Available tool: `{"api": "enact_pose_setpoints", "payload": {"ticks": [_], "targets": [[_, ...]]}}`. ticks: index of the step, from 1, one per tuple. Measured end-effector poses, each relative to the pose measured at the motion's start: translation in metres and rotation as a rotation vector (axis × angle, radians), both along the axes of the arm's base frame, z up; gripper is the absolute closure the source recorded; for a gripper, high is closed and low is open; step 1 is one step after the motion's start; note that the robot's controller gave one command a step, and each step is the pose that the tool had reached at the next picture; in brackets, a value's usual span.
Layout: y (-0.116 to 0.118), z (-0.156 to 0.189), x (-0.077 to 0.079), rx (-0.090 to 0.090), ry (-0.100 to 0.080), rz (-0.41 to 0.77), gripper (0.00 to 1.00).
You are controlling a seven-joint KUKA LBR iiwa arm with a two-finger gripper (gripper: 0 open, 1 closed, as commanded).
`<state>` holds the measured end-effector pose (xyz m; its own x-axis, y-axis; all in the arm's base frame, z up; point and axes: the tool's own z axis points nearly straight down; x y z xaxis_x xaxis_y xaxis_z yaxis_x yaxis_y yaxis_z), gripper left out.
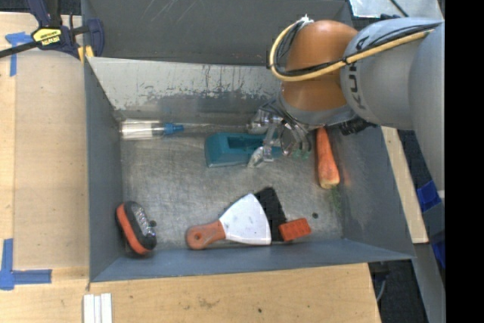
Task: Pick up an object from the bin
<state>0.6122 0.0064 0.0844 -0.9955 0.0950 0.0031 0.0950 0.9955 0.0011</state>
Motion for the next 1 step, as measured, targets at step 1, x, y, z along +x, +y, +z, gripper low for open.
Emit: {"api": "enact_pose_setpoints", "payload": {"ticks": [1], "targets": [[0.0, 0.0, 0.0, 0.0, 0.0, 0.0, 1.0]]}}
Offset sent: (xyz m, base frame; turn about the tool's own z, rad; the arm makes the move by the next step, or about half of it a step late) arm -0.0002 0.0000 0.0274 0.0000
